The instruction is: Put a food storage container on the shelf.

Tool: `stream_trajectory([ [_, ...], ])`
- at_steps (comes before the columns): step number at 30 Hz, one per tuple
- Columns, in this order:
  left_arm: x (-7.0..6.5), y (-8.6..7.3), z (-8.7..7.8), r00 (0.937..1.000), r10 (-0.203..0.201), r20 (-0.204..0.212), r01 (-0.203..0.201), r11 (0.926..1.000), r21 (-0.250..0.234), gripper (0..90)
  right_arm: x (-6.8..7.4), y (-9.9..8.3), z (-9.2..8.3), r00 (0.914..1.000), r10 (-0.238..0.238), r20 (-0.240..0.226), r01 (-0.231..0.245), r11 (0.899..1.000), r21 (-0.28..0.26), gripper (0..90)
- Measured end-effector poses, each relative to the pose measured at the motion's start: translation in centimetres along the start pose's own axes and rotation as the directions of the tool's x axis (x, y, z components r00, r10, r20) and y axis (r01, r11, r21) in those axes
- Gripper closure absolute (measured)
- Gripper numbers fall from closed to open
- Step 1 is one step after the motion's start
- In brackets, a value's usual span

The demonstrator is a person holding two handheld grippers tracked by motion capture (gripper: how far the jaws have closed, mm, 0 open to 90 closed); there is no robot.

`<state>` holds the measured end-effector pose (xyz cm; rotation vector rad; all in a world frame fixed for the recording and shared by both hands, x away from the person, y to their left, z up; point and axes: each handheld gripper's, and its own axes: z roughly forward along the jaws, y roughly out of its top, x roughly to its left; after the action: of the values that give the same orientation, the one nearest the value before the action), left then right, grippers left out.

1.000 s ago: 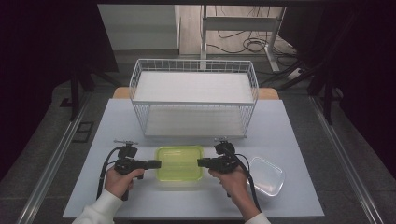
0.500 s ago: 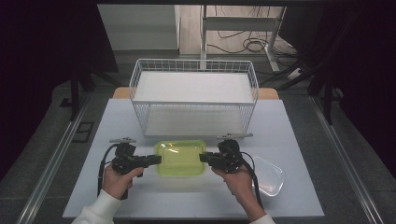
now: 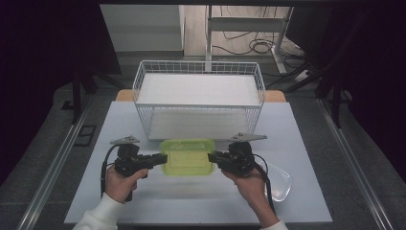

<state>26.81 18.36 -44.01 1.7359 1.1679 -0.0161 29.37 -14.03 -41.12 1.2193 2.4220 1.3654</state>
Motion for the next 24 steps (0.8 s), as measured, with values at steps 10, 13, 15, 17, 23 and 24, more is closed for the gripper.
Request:
stream_trajectory([
  [10, -0.7, 1.0, 0.0, 0.9996, 0.03, 0.001, -0.03, 0.9995, -0.015, 80.1, 0.0, 0.4, -1.0, 0.9997, -0.022, 0.009, 0.022, 0.999, -0.029, 77.4],
  [13, -0.8, 1.2, 0.0, 0.9996, 0.029, 0.008, -0.029, 0.9995, -0.016, 80.1, 0.0, 0.5, -1.2, 0.9997, -0.022, 0.013, 0.023, 0.999, -0.032, 77.4],
  [15, -1.1, 1.4, 0.0, 0.9993, 0.035, 0.014, -0.035, 0.9992, -0.018, 80.1, 0.0, 0.6, -1.6, 0.9996, -0.023, 0.016, 0.024, 0.999, -0.038, 77.4],
  [17, -1.3, 1.8, -0.1, 0.999, 0.037, 0.026, -0.036, 0.9991, -0.023, 80.1, 0.1, 0.8, -2.1, 0.9994, -0.029, 0.02, 0.03, 0.998, -0.05, 77.5],
  [23, -2.1, 3.2, 0.0, 0.9976, 0.054, 0.044, -0.052, 0.9979, -0.037, 79.9, 0.3, 1.8, -3.9, 0.998, -0.048, 0.041, 0.052, 0.995, -0.085, 77.6],
  [24, -2.3, 3.5, 0.1, 0.9974, 0.056, 0.045, -0.054, 0.9978, -0.038, 79.9, 0.2, 2.2, -4.2, 0.9974, -0.052, 0.049, 0.056, 0.995, -0.087, 77.6],
])
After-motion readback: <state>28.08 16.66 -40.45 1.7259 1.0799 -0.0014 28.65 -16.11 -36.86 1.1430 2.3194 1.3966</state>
